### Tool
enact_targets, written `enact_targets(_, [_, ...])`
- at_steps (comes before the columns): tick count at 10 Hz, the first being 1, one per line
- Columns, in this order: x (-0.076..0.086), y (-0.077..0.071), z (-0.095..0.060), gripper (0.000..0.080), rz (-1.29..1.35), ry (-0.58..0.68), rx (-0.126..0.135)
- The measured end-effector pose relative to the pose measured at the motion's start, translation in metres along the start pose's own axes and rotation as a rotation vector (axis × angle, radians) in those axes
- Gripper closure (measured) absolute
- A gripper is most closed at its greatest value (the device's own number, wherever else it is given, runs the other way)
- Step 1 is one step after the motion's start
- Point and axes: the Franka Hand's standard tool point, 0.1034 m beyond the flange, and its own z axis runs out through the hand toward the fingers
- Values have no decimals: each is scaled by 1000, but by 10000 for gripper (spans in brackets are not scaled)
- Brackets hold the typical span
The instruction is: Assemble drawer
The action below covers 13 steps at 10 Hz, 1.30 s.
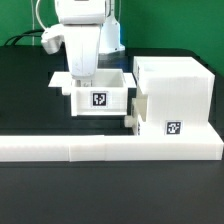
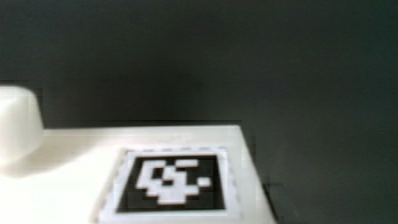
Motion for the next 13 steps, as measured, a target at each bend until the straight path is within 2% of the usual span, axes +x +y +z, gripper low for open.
enact_targets(3, [0, 0, 0, 757, 1, 0, 1])
enact_targets(5, [2, 6, -2, 757, 0, -1, 9])
enact_targets(7, [8, 12, -2, 757, 18, 0, 4])
enact_targets(10, [8, 11, -1, 757, 26, 1, 2])
enact_targets(11, [8, 13, -1, 757, 26, 3, -19])
enact_targets(13, [9, 11, 0, 757, 25, 2, -11])
